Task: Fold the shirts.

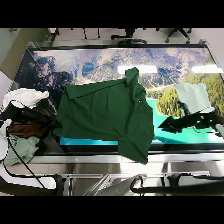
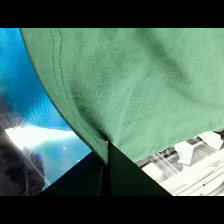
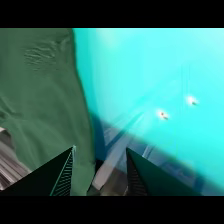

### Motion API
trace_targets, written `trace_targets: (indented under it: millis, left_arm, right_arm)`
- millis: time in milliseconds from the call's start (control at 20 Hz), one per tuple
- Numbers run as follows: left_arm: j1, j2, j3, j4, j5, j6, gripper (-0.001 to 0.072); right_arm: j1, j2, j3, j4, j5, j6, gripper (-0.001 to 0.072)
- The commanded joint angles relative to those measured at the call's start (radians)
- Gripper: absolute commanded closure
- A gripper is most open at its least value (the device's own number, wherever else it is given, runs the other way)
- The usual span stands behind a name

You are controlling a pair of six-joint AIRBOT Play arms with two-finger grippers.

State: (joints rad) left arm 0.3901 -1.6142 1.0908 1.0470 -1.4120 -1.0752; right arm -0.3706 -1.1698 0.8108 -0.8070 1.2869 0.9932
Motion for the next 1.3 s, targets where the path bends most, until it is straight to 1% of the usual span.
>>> trace_targets:
  millis: [0,50,100,150,200,250,300,450,550,600,700,800,900,1000,1050,1150,1250]
  left_arm:
    - [-0.001,0.001,0.000,-0.002,-0.003,0.001,0.0694]
    - [-0.001,0.001,0.000,-0.002,-0.003,0.001,0.0694]
    - [-0.001,0.002,0.000,-0.006,-0.003,0.001,0.0694]
    - [-0.001,0.002,0.000,-0.027,-0.010,0.002,0.0694]
    - [0.000,0.004,0.001,-0.070,-0.025,0.011,0.0695]
    - [0.000,0.015,0.000,-0.114,-0.039,0.029,0.0695]
    - [0.000,0.040,0.000,-0.163,-0.055,0.048,0.0696]
    - [0.000,0.176,0.041,-0.296,-0.087,0.062,0.0696]
    - [0.000,0.291,0.151,-0.404,-0.149,0.058,0.0696]
    - [0.000,0.349,0.216,-0.459,-0.160,0.052,0.0696]
    - [0.000,0.478,0.368,-0.584,-0.129,0.032,0.0695]
    - [0.000,0.592,0.498,-0.654,-0.031,0.026,0.0696]
    - [0.004,0.697,0.621,-0.643,0.087,0.007,0.0696]
    - [0.058,0.769,0.713,-0.642,0.129,-0.022,0.0697]
    - [0.106,0.797,0.755,-0.632,0.132,-0.047,0.0697]
    - [0.229,0.826,0.824,-0.566,0.098,-0.105,0.0697]
    - [0.320,0.820,0.847,-0.520,0.053,-0.163,0.0697]
  right_arm:
    - [0.115,-0.084,-0.019,0.001,-0.069,-0.014,0.0346]
    - [0.154,-0.095,-0.019,0.011,-0.084,-0.014,0.0347]
    - [0.183,-0.097,-0.017,0.033,-0.086,-0.026,0.0410]
    - [0.202,-0.091,-0.010,0.057,-0.080,-0.037,0.0519]
    - [0.215,-0.077,0.006,0.083,-0.068,-0.037,0.0587]
    - [0.223,-0.052,0.035,0.097,-0.043,-0.037,0.0675]
    - [0.223,-0.012,0.079,0.098,-0.011,-0.036,0.0694]
    - [0.201,0.156,0.272,0.122,0.026,-0.020,0.0695]
    - [0.167,0.269,0.441,0.174,0.027,-0.013,0.0695]
    - [0.149,0.313,0.526,0.195,0.026,-0.013,0.0696]
    - [0.114,0.389,0.702,0.225,0.019,-0.013,0.0696]
    - [0.087,0.438,0.858,0.225,-0.010,-0.009,0.0696]
    - [0.068,0.475,0.997,0.224,-0.056,-0.010,0.0696]
    - [0.060,0.499,1.128,0.194,-0.105,-0.009,0.0696]
    - [0.061,0.504,1.183,0.167,-0.120,-0.009,0.0696]
    - [0.061,0.504,1.274,0.089,-0.150,0.016,0.0696]
    - [0.061,0.503,1.288,0.026,-0.164,0.018,0.0696]
